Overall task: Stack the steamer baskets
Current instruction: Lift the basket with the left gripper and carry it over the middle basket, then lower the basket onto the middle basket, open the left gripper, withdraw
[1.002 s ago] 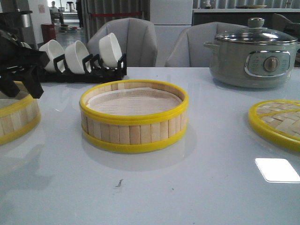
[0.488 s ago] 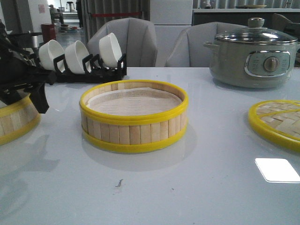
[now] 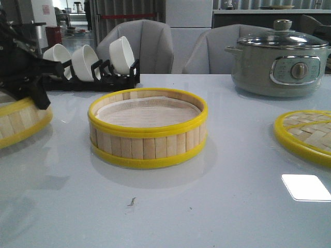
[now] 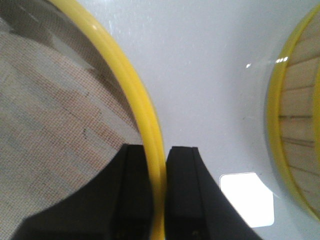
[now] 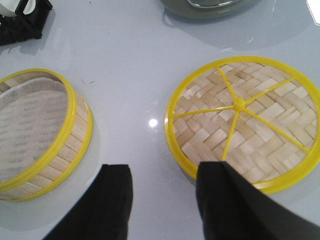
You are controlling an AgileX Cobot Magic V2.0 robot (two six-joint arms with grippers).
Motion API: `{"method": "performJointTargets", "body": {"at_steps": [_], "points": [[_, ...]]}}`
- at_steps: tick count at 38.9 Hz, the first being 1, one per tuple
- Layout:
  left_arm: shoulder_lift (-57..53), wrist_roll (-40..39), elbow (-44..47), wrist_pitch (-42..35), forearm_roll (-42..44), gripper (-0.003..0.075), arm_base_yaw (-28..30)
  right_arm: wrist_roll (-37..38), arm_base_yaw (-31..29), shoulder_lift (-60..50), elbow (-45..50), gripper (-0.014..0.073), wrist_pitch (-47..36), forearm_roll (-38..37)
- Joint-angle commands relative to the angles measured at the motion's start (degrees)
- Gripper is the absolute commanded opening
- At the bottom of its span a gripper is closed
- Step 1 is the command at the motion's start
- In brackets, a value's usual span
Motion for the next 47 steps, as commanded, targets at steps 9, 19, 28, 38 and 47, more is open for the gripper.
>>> {"method": "performJointTargets", "body": {"at_steps": [9, 19, 28, 38, 47], "points": [[-4.0, -0.5, -17.0, 7.5, -0.7, 0.009, -7.8, -0.6, -0.1, -0.4, -2.1, 0.0413, -3.3, 0.2], [-3.9, -0.5, -21.3, 10.3, -0.7, 0.009, -20.8, -0.6, -0.1, -0.4, -2.1, 0.0413, -3.3, 0.2], [-2.4, -0.5, -21.3, 7.1, -0.5, 0.009, -30.9, -0.6, -0.1, -0.4, -2.1, 0.0413, -3.3, 0.2], [0.9, -0.5, -21.3, 4.9, 0.2, 0.009, -34.4, -0.6, -0.1, -0.4, -2.1, 0.0413, -3.3, 0.2], [2.9, -1.1, -21.3, 5.4, 2.9, 0.009, -34.4, -0.6, -0.1, -0.4, -2.1, 0.0413, -3.3, 0.2]]}}
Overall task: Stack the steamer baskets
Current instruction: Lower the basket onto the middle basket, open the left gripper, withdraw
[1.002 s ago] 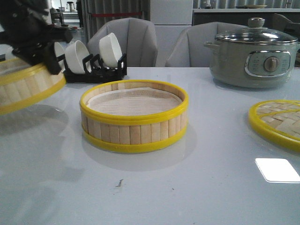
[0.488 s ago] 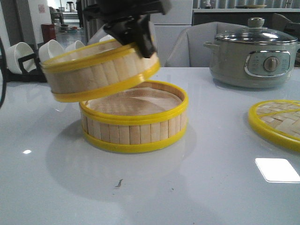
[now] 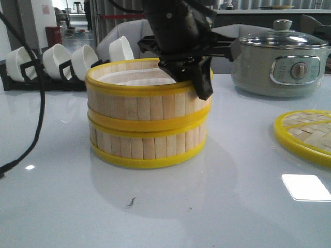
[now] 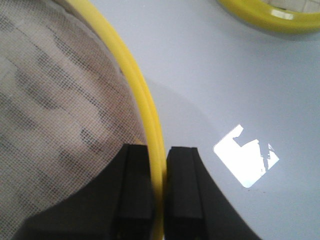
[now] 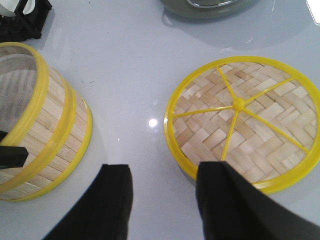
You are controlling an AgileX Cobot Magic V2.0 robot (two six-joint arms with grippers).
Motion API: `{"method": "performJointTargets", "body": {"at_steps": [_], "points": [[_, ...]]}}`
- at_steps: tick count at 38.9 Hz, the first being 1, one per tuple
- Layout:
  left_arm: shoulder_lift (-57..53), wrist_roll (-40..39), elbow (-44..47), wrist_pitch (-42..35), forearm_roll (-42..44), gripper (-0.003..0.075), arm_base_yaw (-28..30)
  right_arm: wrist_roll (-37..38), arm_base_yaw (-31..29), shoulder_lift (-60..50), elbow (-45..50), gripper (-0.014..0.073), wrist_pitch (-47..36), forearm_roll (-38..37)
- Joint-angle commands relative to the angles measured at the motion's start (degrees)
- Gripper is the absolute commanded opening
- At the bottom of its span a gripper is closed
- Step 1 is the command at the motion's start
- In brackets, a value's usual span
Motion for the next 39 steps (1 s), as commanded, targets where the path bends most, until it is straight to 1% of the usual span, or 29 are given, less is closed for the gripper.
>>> {"method": "performJointTargets", "body": {"at_steps": [1, 4, 34, 36, 39], "points": [[-3.3, -1.0, -2.3, -3.2, 1.5, 0.009, -0.2, -0.6, -0.1, -0.4, -2.1, 0.0413, -3.3, 0.2], [-3.1, -1.0, -2.3, -3.2, 2.5, 0.009, -0.2, -0.6, -0.1, -0.4, -2.1, 0.0413, -3.3, 0.2], [-3.1, -1.0, -2.3, -3.6, 2.4, 0.009, -0.2, -0.6, -0.1, -0.4, -2.1, 0.0413, -3.3, 0.2], [-3.1, -1.0, -2.3, -3.6, 2.4, 0.0098, -0.2, -0.6, -0.1, -0.4, -2.1, 0.0413, -3.3, 0.2], [-3.1, -1.0, -2.3, -3.9, 2.4, 0.015, -0.2, -0.6, -0.1, -0.4, -2.1, 0.0413, -3.2, 0.2]]}}
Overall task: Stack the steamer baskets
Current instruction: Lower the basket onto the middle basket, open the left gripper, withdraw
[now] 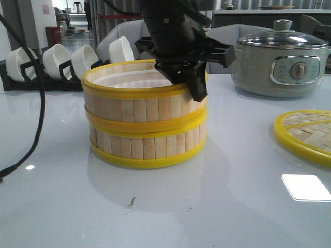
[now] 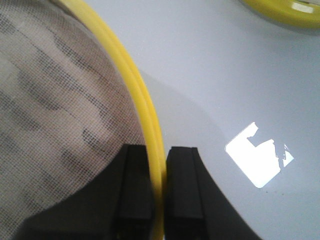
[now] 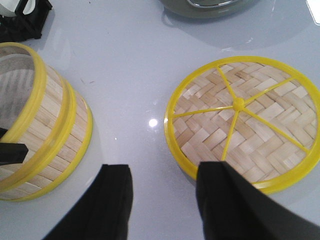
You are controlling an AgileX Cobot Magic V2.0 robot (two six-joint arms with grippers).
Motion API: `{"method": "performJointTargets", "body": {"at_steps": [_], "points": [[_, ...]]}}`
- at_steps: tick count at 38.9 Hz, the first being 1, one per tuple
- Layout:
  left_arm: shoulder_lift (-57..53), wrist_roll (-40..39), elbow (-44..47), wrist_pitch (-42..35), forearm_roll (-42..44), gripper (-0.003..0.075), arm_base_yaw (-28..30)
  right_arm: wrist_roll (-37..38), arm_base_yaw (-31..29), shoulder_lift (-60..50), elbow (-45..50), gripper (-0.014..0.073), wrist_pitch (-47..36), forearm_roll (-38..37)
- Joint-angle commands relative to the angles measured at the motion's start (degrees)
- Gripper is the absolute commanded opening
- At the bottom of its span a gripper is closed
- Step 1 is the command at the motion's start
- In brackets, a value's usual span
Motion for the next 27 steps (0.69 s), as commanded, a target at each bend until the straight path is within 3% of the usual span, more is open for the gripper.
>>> {"method": "performJointTargets", "body": {"at_steps": [1, 7, 10, 27], "points": [[-3.4, -0.3, -2.3, -3.5, -0.2, 0.0171, -0.2, -0.6, -0.1, -0.4, -2.1, 0.0413, -3.2, 0.2], [-3.4, -0.3, -3.1, -3.5, 0.0, 0.0396, -0.2, -0.6, -0.1, -0.4, -2.1, 0.0413, -2.7, 0.2], [-3.4, -0.3, -4.2, -2.8, 0.0, 0.0456, -0.2, -0.6, -0.1, -0.4, -2.1, 0.0413, -2.5, 0.2], [-3.5, -0.4, -14.8, 7.8, 0.4, 0.046, -0.2, -0.6, -0.1, -0.4, -2.1, 0.0413, -2.0, 0.2]]}}
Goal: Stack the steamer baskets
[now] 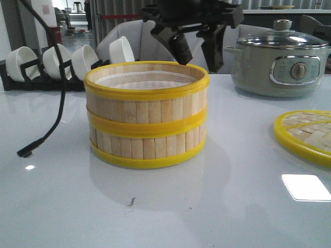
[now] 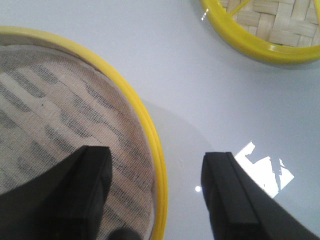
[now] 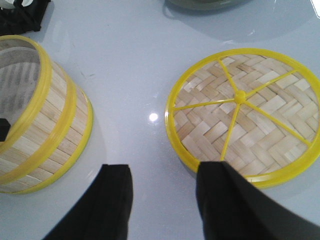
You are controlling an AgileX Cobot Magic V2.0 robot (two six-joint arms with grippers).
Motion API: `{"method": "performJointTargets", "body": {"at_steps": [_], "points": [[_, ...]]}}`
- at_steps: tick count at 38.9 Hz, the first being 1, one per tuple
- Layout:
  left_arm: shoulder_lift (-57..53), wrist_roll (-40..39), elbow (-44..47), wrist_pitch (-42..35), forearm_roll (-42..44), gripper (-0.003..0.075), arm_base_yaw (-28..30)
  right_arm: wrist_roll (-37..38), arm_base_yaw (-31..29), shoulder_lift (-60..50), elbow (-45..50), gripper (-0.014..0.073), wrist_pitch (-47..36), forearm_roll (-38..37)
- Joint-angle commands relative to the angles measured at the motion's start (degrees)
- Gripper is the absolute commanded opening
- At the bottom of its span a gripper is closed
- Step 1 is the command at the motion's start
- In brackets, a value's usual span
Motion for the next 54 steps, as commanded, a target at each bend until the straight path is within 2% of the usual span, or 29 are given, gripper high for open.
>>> {"method": "performJointTargets", "body": {"at_steps": [1, 3, 5, 8, 11, 14, 19, 27, 33, 45, 54], "points": [[-3.5, -0.4, -4.8, 1.7, -0.3, 0.0449, -0.2, -0.6, -0.1, -0.4, -2.1, 0.0413, -3.4, 0.2], [-3.5, -0.1, -6.9, 3.1, -0.3, 0.0407, -0.2, -0.6, -0.1, -0.4, -2.1, 0.0413, -3.4, 0.2], [-3.5, -0.1, -8.8, 4.4, 0.2, 0.0313, -0.2, -0.6, -0.1, -0.4, -2.1, 0.0413, -3.4, 0.2], [-3.6, 0.0, -11.3, 5.8, 1.9, 0.0074, -0.1, -0.6, -0.1, -0.4, -2.1, 0.0413, -3.4, 0.2], [-4.3, 0.3, -13.4, 5.9, 4.7, 0.0117, -0.1, -0.6, -0.1, -0.4, -2.1, 0.0413, -3.4, 0.2], [-5.7, 0.1, -14.0, 5.7, 6.7, 0.0092, 0.1, -0.6, -0.1, -0.4, -2.1, 0.0413, -3.4, 0.2], [-9.7, -0.6, -14.0, 5.8, 7.4, 0.0092, 1.8, -0.6, -0.1, -0.3, -2.1, 0.0413, -3.4, 0.2], [-18.0, -2.1, -13.0, 6.1, 7.4, 0.0092, 7.6, -0.6, -0.1, -0.3, -2.1, 0.0413, -3.3, 0.2], [-27.7, -2.1, -8.8, 5.5, 7.4, 0.0092, 13.1, -0.6, -0.1, -0.3, -2.1, 0.0413, -3.3, 0.2], [-50.5, -3.8, 10.3, -1.6, 7.4, 0.0092, 23.7, -0.6, -0.1, -0.3, -2.1, 0.0413, -3.9, 0.3], [-66.0, -5.2, 28.3, -7.5, 7.7, 0.0092, 24.7, -0.6, -0.1, -0.3, -2.1, 0.0413, -4.8, 0.3]]}}
